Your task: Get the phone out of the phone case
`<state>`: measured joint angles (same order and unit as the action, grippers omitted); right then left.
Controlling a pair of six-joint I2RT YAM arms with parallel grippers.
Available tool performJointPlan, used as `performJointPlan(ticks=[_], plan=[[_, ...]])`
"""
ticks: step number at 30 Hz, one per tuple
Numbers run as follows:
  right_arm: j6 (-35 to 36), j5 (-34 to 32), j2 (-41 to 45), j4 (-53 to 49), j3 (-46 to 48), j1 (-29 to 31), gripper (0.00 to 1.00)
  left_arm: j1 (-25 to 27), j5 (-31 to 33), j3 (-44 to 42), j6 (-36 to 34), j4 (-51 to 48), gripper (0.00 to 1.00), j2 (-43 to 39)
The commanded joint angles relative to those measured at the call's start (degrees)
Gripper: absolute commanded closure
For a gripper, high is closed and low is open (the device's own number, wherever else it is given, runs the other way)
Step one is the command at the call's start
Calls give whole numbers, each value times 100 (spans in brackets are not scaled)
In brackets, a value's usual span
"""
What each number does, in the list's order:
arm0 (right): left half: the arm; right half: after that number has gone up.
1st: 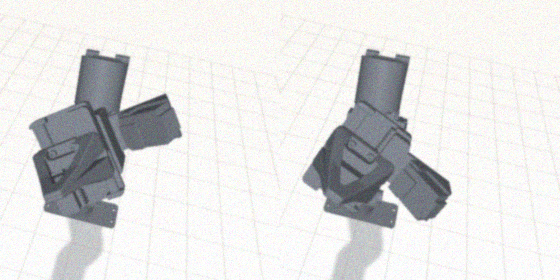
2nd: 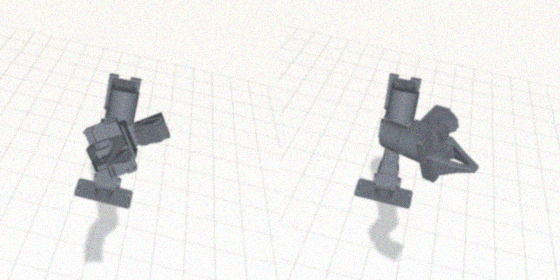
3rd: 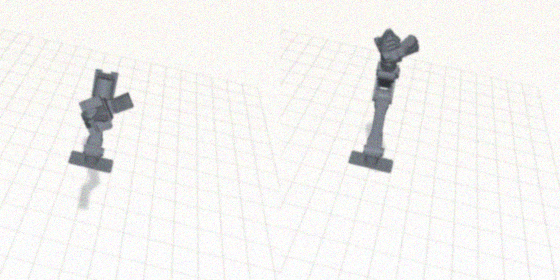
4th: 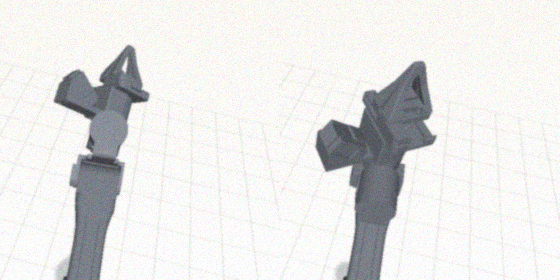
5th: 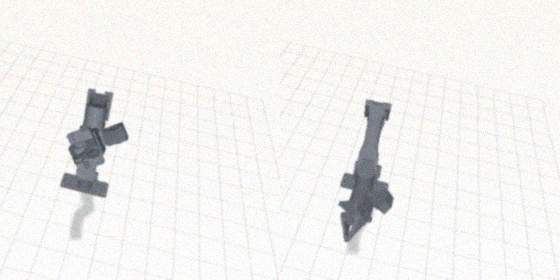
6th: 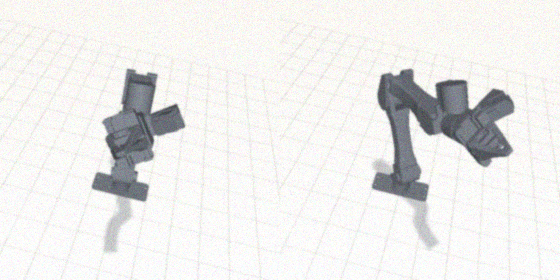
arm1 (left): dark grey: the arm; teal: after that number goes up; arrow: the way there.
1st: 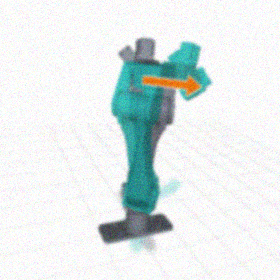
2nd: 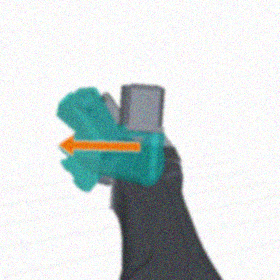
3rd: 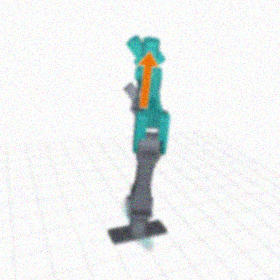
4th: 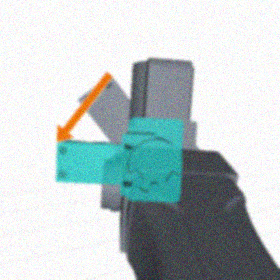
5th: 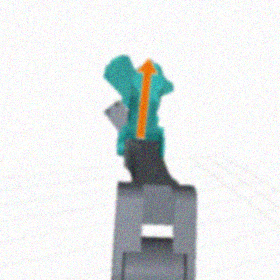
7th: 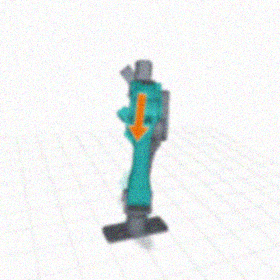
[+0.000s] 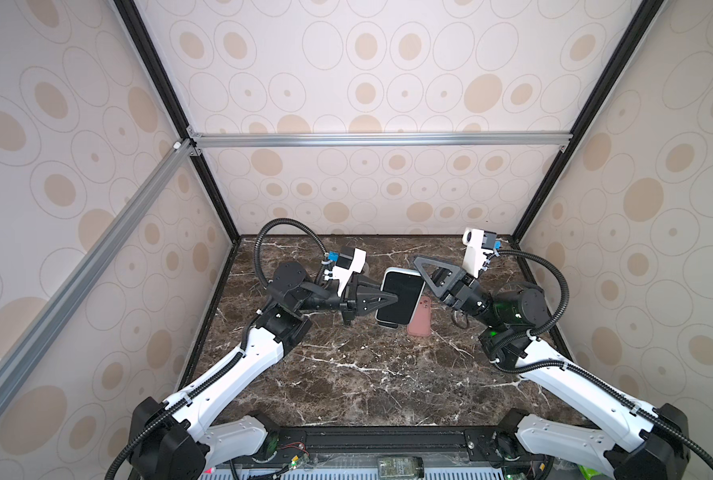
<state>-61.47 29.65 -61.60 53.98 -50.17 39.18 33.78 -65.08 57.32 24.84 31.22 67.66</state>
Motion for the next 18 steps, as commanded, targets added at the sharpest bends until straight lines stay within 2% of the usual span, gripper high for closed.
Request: performJointPlan(ticks=[1, 7, 18], plan=[[-565, 566, -203, -709, -14, 338, 100, 62, 196, 604, -758, -247, 100, 134], [-735, 575, -264, -918, -116, 340, 100, 65, 157, 890, -1291, -839, 100, 177], [-734, 448, -185, -1364, -102, 341, 100, 66, 152, 992, -1429, -864, 100, 221]])
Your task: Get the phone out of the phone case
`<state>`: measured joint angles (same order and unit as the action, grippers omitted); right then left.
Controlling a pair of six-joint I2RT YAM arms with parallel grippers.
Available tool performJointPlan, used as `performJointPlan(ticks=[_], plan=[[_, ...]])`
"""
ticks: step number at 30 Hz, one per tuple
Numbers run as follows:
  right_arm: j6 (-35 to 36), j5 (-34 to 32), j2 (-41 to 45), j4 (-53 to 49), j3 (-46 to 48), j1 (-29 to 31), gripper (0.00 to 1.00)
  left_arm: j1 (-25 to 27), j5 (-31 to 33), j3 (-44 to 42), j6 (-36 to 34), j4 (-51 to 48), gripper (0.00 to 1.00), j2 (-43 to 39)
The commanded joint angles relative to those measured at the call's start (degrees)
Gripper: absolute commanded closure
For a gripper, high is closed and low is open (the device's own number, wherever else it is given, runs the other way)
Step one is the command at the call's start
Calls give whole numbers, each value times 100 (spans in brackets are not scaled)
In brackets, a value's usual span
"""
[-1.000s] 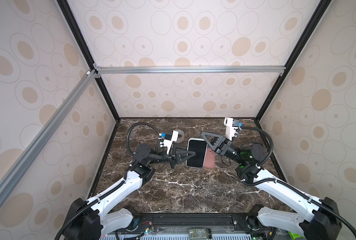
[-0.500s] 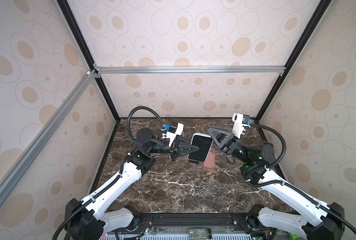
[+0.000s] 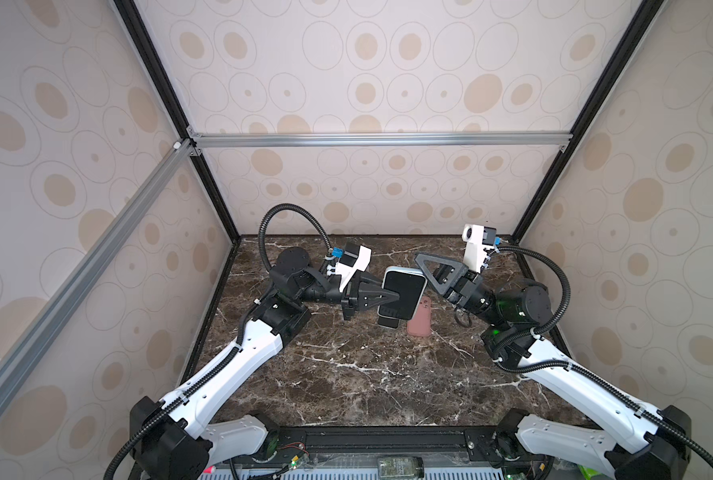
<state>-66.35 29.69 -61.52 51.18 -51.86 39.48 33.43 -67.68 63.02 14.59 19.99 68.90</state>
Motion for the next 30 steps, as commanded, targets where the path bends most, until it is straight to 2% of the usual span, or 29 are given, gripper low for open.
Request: performJointPlan(ticks=[1, 17, 23, 30], plan=[[-210, 417, -171, -1140, 82, 309, 100, 95, 406, 430, -402, 254, 100, 103], [153, -24, -97, -2500, 169, 229, 100, 99, 260, 555, -169, 476, 100, 66], [367, -34, -156, -2648, 265, 112, 100, 94, 165, 444, 166, 896, 100, 53], [1161, -28, -174, -3039, 201, 94, 100, 102, 50, 211, 935, 1880, 100, 85]])
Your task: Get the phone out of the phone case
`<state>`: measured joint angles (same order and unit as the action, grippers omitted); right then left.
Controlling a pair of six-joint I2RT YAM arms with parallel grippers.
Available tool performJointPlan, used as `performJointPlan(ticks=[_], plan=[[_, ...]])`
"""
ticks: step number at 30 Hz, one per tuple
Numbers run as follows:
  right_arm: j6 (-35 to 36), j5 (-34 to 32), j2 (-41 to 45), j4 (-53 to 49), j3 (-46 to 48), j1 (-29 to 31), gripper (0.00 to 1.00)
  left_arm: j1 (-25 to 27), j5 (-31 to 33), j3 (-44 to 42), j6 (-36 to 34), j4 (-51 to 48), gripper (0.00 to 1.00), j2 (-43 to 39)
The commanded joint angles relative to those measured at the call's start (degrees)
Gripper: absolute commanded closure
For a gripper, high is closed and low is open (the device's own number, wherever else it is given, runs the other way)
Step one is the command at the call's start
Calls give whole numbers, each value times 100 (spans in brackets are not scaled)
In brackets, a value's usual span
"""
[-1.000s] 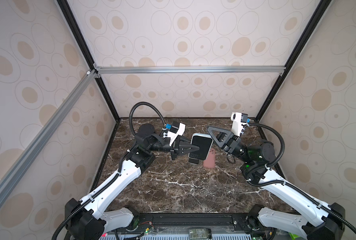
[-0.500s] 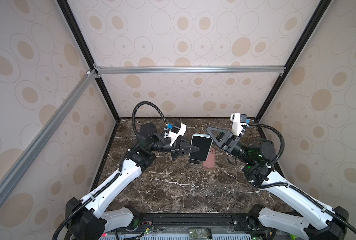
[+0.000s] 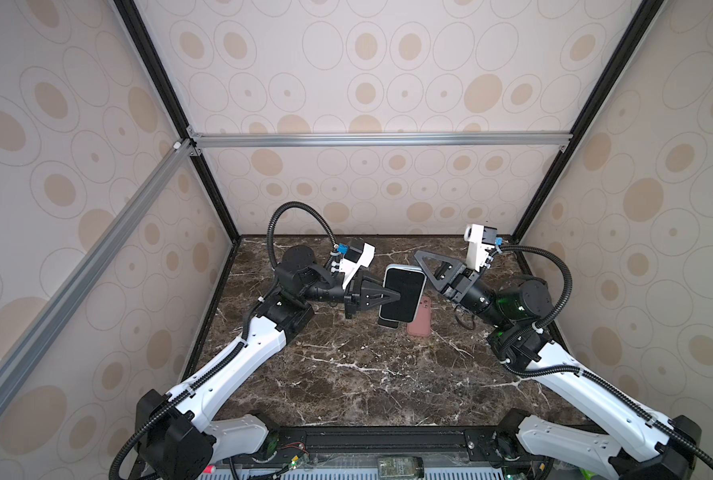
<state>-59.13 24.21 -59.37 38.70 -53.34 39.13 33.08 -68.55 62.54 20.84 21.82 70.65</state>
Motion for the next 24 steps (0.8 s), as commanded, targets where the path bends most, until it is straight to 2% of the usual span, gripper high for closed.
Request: performJointPlan(ticks=[1, 4, 9, 15, 19, 24], plan=[[461, 594, -411, -1681, 369, 96, 100, 138, 105, 193, 537, 1980, 100, -63], [508, 898, -495, -1395, 353, 9, 100, 144, -30, 127, 1010, 2512, 100, 31], [1019, 1318, -549, -1650, 204, -142, 100, 142, -60, 148, 1010, 2464, 100, 1], [1254, 1422, -510, -1880, 236, -502, 100, 175, -149, 179, 1036, 2449, 100, -16], [1536, 1293, -497, -2197, 190, -514, 100, 242, -176, 197, 1088, 2518, 100, -10], [1504, 1288, -563, -1929, 335, -517, 100, 380, -166, 219, 1080, 2537, 100, 14]])
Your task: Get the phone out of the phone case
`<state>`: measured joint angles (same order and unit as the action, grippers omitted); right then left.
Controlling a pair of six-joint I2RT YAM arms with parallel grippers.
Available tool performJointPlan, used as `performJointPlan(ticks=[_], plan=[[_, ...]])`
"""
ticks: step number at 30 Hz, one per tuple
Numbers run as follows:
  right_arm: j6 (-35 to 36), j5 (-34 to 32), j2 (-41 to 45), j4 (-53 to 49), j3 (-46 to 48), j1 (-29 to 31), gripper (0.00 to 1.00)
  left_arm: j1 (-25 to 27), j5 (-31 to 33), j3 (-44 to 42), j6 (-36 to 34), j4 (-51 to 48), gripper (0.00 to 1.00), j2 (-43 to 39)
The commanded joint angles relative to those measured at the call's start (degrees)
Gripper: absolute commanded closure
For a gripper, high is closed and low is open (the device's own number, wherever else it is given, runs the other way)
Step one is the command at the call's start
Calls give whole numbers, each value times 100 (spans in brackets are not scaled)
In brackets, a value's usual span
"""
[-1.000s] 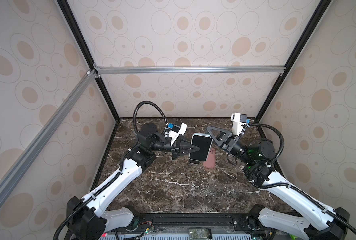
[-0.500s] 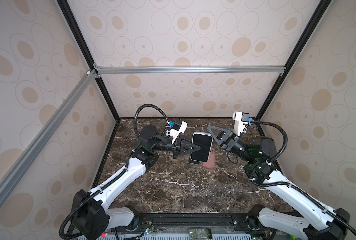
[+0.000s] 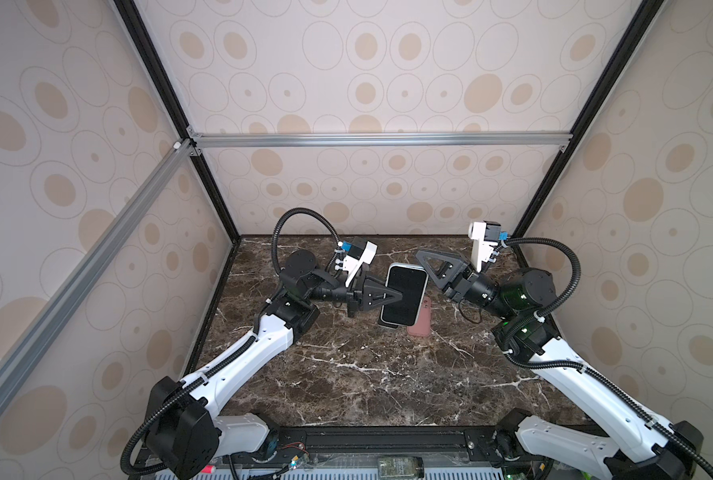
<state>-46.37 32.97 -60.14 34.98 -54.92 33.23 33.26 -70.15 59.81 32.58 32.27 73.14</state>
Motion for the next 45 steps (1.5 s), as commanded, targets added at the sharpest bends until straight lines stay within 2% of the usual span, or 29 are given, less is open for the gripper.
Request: performJointPlan(ticks=[1, 6, 11, 17, 23, 29, 32, 35, 37, 40, 45], plan=[[281, 420, -499, -1561, 504, 75, 100, 398, -1, 496, -94, 1484, 100, -222], [976, 194, -412, -2024, 508, 75, 100, 493, -32, 514, -109, 1449, 100, -231], [1690, 261, -481, -2263, 430, 67, 100, 571, -87, 540, -181, 1357, 100, -231], [1815, 706, -691, -1994, 405, -85, 100, 603, -113, 583, -255, 1251, 100, -230], [1921, 632, -592, -2046, 401, -124, 100, 604, 5, 569, -455, 951, 100, -271], [2029, 209, 124, -2119, 462, -138, 100, 594, 608, 487, -1066, 70, 100, -421], [2220, -454, 620, -2564, 434, -134, 100, 547, 726, 320, -1033, 141, 100, -505], [2274, -1587, 1127, -3260, 442, -134, 97, 447, 819, 161, -862, 329, 100, -579], [2323, -2045, 1443, -3596, 502, -140, 87, 330, 856, 44, -626, 562, 100, -623], [2301, -1777, 1816, -3511, 676, -150, 75, 133, 800, -158, -110, 1107, 100, -626], [1976, -718, 2177, -2648, 811, -144, 66, -41, 736, -388, 339, 1681, 100, -635]])
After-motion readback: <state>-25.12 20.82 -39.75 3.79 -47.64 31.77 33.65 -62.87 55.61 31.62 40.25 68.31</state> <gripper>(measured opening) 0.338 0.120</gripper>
